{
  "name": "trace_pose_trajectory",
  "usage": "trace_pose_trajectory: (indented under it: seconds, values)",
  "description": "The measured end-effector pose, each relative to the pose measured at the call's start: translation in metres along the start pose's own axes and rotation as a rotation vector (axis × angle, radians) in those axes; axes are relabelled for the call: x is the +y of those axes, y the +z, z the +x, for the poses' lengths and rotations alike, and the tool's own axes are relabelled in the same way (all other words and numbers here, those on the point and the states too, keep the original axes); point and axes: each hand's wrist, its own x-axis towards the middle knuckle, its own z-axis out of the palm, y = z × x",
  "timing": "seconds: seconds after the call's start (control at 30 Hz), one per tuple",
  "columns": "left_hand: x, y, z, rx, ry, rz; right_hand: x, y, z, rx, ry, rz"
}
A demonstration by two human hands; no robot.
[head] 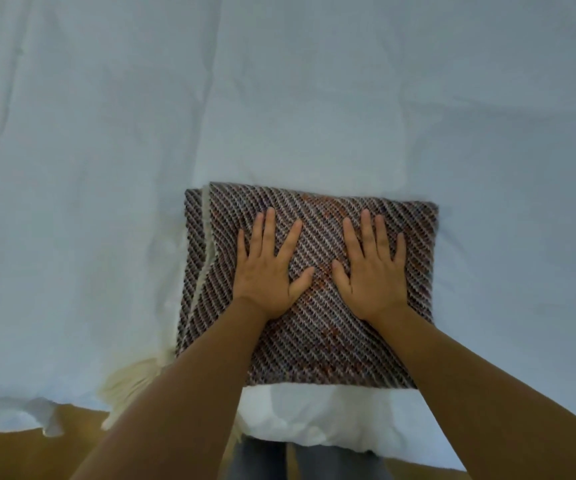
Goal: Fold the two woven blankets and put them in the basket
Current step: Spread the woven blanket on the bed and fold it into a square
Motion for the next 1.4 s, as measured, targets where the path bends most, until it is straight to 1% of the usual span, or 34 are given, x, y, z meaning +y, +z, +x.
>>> trace_pose_trajectory:
  seconds: [0.07, 0.13, 0.17, 0.23, 0.33, 0.4, 0.5, 0.57, 0.7, 0.87, 1.03, 1.13, 1.17, 1.23, 1.3, 1.33, 1.4]
  values:
    - [0.0, -0.009, 0.003, -0.036, 0.036, -0.042, -0.008, -0.007, 0.003, -0.029, 0.058, -0.001]
    - [-0.002, -0.025, -0.002, -0.002, 0.075, -0.077, -0.029, -0.018, 0.001, 0.011, 0.125, 0.072]
    - [-0.007, -0.032, -0.008, 0.045, 0.093, -0.078, -0.044, -0.024, -0.002, 0.054, 0.116, 0.117]
    - [-0.023, -0.042, -0.025, 0.127, 0.089, -0.048, -0.078, -0.032, -0.006, 0.098, 0.029, 0.186]
    - [-0.05, -0.038, -0.043, 0.119, -0.017, -0.001, -0.121, -0.026, -0.007, 0.035, -0.078, 0.155]
    - [-0.057, -0.03, -0.041, 0.104, -0.064, -0.006, -0.127, -0.015, -0.001, 0.014, -0.102, 0.095]
    - [-0.056, -0.015, -0.032, 0.086, -0.089, -0.016, -0.104, -0.003, 0.004, 0.032, -0.153, 0.038]
    - [-0.055, -0.007, -0.03, 0.076, -0.113, -0.004, -0.079, -0.001, 0.003, 0.044, -0.141, 0.037]
    - [-0.055, -0.002, -0.027, 0.07, -0.135, 0.028, -0.038, -0.002, -0.002, 0.05, -0.053, 0.04]
    - [-0.051, -0.005, -0.028, 0.079, -0.133, -0.003, 0.002, -0.006, -0.009, 0.084, 0.074, 0.044]
    - [-0.053, -0.008, -0.032, 0.061, -0.134, 0.035, 0.011, -0.005, -0.017, 0.09, 0.199, 0.031]
    - [-0.051, -0.015, -0.029, -0.008, -0.151, 0.064, 0.006, -0.013, -0.019, 0.086, 0.23, 0.009]
    - [-0.048, -0.02, -0.029, -0.01, -0.147, 0.086, 0.001, -0.018, -0.021, 0.109, 0.229, 0.006]
    - [-0.04, -0.03, -0.04, 0.066, -0.115, 0.078, -0.024, -0.027, -0.032, 0.205, 0.194, 0.048]
    - [-0.029, -0.032, -0.069, 0.19, -0.057, 0.012, -0.069, -0.029, -0.053, 0.278, 0.091, 0.141]
    - [-0.024, -0.027, -0.089, 0.206, -0.033, -0.021, -0.095, -0.026, -0.065, 0.259, 0.018, 0.182]
    - [-0.024, -0.008, -0.126, 0.131, -0.014, 0.014, -0.134, -0.011, -0.088, 0.147, -0.097, 0.208]
